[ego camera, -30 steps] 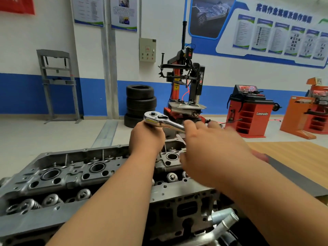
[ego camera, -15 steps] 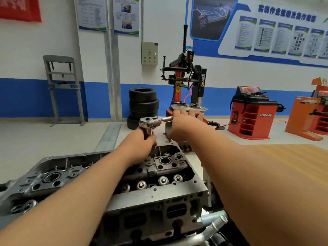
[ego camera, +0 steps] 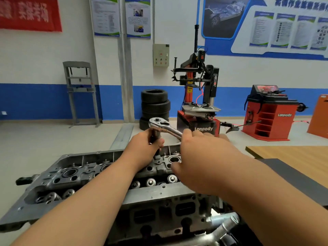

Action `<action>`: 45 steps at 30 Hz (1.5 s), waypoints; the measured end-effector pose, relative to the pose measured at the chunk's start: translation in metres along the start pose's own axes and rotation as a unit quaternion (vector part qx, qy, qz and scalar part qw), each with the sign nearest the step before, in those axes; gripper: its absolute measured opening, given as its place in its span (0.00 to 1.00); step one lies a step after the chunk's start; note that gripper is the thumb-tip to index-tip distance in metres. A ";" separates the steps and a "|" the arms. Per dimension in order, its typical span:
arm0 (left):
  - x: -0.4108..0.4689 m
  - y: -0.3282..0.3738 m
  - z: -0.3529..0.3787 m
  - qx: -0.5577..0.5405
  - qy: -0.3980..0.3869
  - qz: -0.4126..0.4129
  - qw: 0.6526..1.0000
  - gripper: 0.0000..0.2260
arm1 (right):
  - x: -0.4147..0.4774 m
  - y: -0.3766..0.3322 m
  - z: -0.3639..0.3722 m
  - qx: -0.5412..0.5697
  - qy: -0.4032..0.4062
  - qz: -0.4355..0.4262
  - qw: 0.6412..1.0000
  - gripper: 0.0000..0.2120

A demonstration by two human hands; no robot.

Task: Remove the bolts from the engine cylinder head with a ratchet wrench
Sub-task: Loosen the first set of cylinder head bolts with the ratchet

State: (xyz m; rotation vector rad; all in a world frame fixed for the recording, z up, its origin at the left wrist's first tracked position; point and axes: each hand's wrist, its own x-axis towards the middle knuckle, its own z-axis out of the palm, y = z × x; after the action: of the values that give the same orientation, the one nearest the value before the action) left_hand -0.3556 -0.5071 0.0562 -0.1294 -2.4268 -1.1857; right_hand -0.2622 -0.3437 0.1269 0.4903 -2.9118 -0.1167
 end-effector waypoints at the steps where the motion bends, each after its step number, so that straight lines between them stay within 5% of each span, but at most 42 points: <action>1: 0.000 0.000 0.000 0.003 0.005 0.002 1.000 0.06 | -0.007 -0.003 0.002 -0.001 0.014 -0.025 1.000 0.30; 4: 0.001 0.000 0.000 0.000 0.007 0.003 1.000 0.06 | -0.005 -0.002 0.008 -0.032 0.014 -0.031 0.999 0.39; 9: 0.007 -0.006 0.001 -0.028 0.003 0.001 1.000 0.02 | 0.060 0.024 0.013 -0.029 -0.008 0.071 0.997 0.31; 11: 0.009 -0.008 0.001 -0.022 0.006 0.004 1.000 0.03 | 0.091 0.033 0.020 -0.042 -0.016 0.113 0.993 0.35; 17: 0.009 -0.008 0.001 -0.026 0.000 -0.005 1.000 0.06 | 0.151 0.036 0.023 0.044 -0.031 0.086 0.995 0.40; 22: 0.006 -0.005 0.001 -0.029 0.002 0.005 1.000 0.02 | 0.143 0.033 0.028 0.057 -0.007 0.083 0.995 0.39; 28: 0.003 -0.003 0.002 -0.019 0.014 0.005 1.000 0.05 | 0.080 0.014 0.022 -0.090 0.000 0.155 0.984 0.33; 34: 0.002 -0.006 0.001 -0.020 0.014 0.016 1.000 0.04 | 0.006 -0.016 0.031 -0.086 0.126 0.003 0.988 0.30; 45: 0.004 -0.005 -0.003 -0.032 0.025 -0.010 0.999 0.08 | 0.134 0.019 0.026 -0.055 -0.003 0.103 0.993 0.38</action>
State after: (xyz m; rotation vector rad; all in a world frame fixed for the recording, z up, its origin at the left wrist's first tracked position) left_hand -0.3600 -0.5129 0.0553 -0.0947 -2.3534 -1.2603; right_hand -0.3981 -0.3688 0.1262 0.1706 -2.9199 -0.2481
